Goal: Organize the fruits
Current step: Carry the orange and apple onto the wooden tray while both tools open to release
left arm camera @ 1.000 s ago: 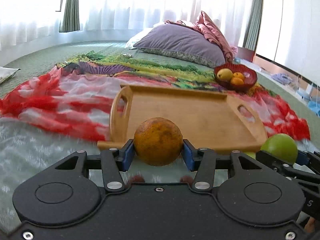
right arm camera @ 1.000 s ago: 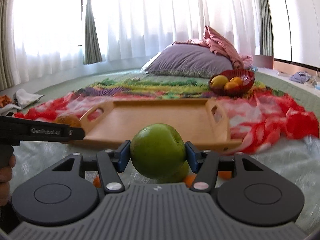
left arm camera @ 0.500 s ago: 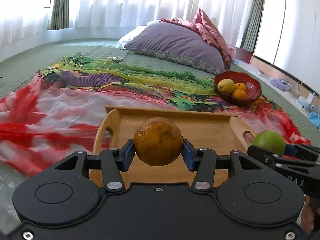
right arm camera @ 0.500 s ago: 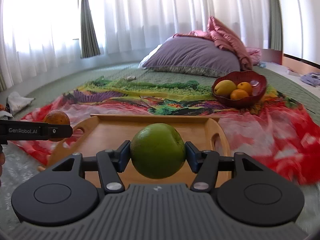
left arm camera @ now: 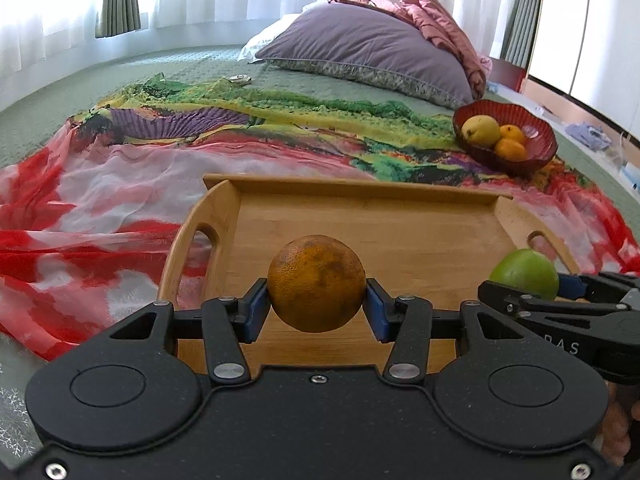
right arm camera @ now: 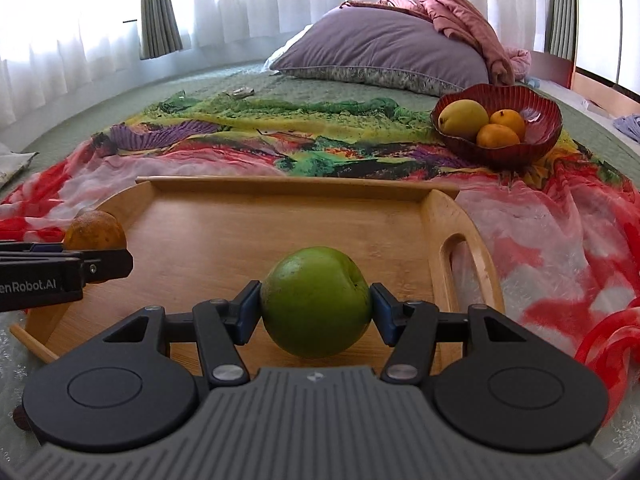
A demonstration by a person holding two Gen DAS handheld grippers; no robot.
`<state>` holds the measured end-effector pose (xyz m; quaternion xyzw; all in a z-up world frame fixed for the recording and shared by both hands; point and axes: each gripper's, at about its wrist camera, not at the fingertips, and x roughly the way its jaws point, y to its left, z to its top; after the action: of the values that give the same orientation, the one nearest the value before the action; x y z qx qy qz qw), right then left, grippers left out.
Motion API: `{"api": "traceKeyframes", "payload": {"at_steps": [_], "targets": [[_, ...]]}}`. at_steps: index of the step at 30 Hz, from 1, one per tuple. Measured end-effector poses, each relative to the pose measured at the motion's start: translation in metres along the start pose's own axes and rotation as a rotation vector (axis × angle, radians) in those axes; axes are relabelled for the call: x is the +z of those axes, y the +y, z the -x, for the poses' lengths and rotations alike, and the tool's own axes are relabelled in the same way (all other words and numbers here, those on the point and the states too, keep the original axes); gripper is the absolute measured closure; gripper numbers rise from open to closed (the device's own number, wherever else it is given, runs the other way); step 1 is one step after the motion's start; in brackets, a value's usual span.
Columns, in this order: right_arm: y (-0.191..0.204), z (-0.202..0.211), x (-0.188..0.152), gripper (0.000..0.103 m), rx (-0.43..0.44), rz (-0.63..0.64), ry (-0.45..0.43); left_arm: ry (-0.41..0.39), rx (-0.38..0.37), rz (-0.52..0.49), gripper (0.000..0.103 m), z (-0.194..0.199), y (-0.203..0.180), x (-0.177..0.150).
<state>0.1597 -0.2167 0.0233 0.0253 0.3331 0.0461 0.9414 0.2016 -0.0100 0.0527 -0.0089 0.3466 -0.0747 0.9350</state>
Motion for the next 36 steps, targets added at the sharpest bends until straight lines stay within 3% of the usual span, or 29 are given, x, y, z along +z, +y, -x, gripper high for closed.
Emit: {"api": "traceKeyframes", "payload": {"at_steps": [36], "targets": [[0.008, -0.004, -0.004, 0.042, -0.024, 0.048, 0.017, 0.038, 0.048, 0.007, 0.055, -0.019, 0.008, -0.012]]}}
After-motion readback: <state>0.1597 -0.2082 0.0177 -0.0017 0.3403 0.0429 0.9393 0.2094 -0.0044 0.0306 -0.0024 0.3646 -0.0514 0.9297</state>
